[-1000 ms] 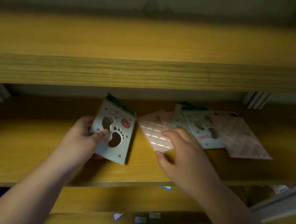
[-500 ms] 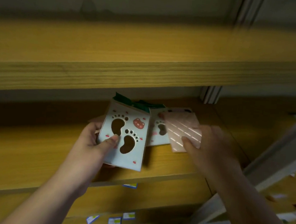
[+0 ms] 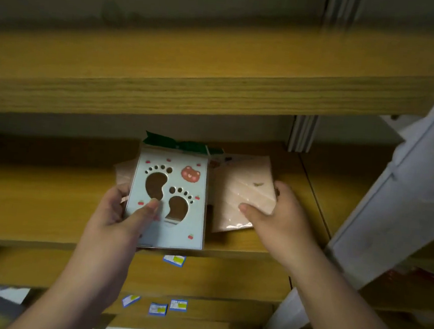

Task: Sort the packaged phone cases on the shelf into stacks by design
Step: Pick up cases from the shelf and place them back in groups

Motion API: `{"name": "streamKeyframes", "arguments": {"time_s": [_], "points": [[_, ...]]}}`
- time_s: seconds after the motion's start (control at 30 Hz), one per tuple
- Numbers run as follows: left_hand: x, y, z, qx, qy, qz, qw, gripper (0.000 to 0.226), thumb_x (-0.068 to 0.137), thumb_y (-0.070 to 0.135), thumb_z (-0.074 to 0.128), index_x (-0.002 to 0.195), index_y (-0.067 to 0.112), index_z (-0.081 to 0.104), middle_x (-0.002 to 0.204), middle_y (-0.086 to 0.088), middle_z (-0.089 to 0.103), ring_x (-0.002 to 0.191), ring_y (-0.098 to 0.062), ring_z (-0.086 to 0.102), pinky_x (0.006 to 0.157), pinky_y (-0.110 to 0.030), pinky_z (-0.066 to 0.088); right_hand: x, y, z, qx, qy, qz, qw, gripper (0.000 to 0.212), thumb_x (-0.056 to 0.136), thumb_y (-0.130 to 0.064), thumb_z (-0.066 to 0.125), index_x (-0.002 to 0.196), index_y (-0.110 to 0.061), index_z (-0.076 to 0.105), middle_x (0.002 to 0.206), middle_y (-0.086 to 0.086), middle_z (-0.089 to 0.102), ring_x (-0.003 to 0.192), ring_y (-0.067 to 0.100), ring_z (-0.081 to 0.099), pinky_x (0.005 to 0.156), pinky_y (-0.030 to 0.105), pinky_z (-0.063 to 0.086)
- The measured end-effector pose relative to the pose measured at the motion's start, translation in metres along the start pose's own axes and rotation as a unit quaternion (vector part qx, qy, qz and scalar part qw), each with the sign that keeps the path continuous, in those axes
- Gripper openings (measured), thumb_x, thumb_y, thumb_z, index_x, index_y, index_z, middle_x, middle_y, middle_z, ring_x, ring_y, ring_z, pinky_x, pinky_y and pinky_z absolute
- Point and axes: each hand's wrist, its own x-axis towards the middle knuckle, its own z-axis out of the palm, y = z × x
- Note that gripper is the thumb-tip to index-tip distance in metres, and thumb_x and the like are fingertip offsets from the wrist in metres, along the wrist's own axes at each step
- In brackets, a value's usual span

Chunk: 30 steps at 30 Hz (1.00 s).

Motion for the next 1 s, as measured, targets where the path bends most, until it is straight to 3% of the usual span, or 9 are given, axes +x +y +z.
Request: {"name": "streamKeyframes", "arguments": {"time_s": [0.1, 0.17, 0.27, 0.4, 0.7, 0.87, 1.0], "points": [[-0.01, -0.002, -0.004, -0.006, 0.033, -0.006, 0.999, 0.03, 0.091, 0.014, 0.064, 0.12, 0.016, 0.059, 0.104, -0.007, 0.078, 0.093, -0.028, 0.075, 0.078, -0.044, 0.055, -0.005, 0.001, -0.004, 0.13, -0.067, 0.021, 0.989, 0.023, 0.092, -0.028, 0.068, 0.113, -0.033, 0.061, 0.108, -0.011, 0.071, 0.096, 0.011, 0.068, 0.083, 0.038, 0.06], [-0.014, -0.003, -0.01, -0.007, 0.041, -0.013, 0.999, 0.03, 0.09, 0.016, 0.065, 0.12, 0.018, 0.06, 0.104, -0.008, 0.077, 0.095, -0.03, 0.074, 0.076, -0.044, 0.056, -0.009, -0.001, -0.006, 0.2, -0.095, 0.046, 0.974, 0.013, 0.099, -0.024, 0.058, 0.11, -0.029, 0.061, 0.107, -0.004, 0.072, 0.091, 0.014, 0.071, 0.07, 0.033, 0.062], [-0.017, -0.001, -0.018, 0.001, 0.041, -0.017, 0.999, 0.028, 0.089, 0.022, 0.067, 0.116, 0.022, 0.061, 0.105, -0.007, 0.077, 0.096, -0.031, 0.073, 0.067, -0.042, 0.056, -0.016, -0.004, -0.01, 0.263, -0.094, 0.061, 0.958, 0.013, 0.102, -0.025, 0.051, 0.111, -0.024, 0.061, 0.106, 0.0, 0.072, 0.09, 0.018, 0.073, 0.069, 0.032, 0.061], [-0.015, -0.003, -0.029, -0.006, 0.032, -0.021, 0.999, 0.027, 0.09, 0.021, 0.067, 0.116, 0.024, 0.061, 0.106, -0.008, 0.076, 0.097, -0.032, 0.073, 0.068, -0.043, 0.056, -0.03, -0.007, -0.012, 0.31, -0.053, 0.034, 0.949, 0.015, 0.101, -0.028, 0.053, 0.112, -0.024, 0.063, 0.108, 0.001, 0.073, 0.091, 0.02, 0.074, 0.069, 0.033, 0.06], [-0.014, -0.004, -0.042, -0.029, -0.014, -0.039, 0.999, 0.028, 0.091, 0.019, 0.066, 0.118, 0.025, 0.059, 0.105, -0.005, 0.077, 0.091, -0.027, 0.076, 0.068, -0.043, 0.059, -0.078, -0.021, -0.015, 0.279, 0.027, 0.012, 0.96, 0.012, 0.1, -0.025, 0.055, 0.106, -0.027, 0.065, 0.093, -0.01, 0.075, 0.086, 0.013, 0.074, 0.067, 0.033, 0.06], [-0.018, -0.008, -0.044, -0.043, -0.061, -0.047, 0.996, 0.031, 0.091, 0.019, 0.066, 0.12, 0.026, 0.058, 0.105, -0.003, 0.077, 0.092, -0.025, 0.076, 0.077, -0.046, 0.058, -0.119, -0.024, -0.025, 0.243, 0.016, -0.015, 0.97, 0.017, 0.101, -0.022, 0.051, 0.111, -0.019, 0.065, 0.096, 0.002, 0.075, 0.086, 0.021, 0.074, 0.071, 0.038, 0.061], [-0.028, -0.011, -0.037, -0.054, -0.098, -0.054, 0.992, 0.032, 0.092, 0.015, 0.066, 0.121, 0.026, 0.058, 0.104, -0.002, 0.078, 0.092, -0.024, 0.076, 0.078, -0.045, 0.057, -0.155, -0.024, -0.039, 0.307, 0.035, -0.025, 0.951, 0.02, 0.097, -0.019, 0.052, 0.107, -0.012, 0.068, 0.093, 0.002, 0.075, 0.08, 0.019, 0.073, 0.061, 0.028, 0.057]]}}
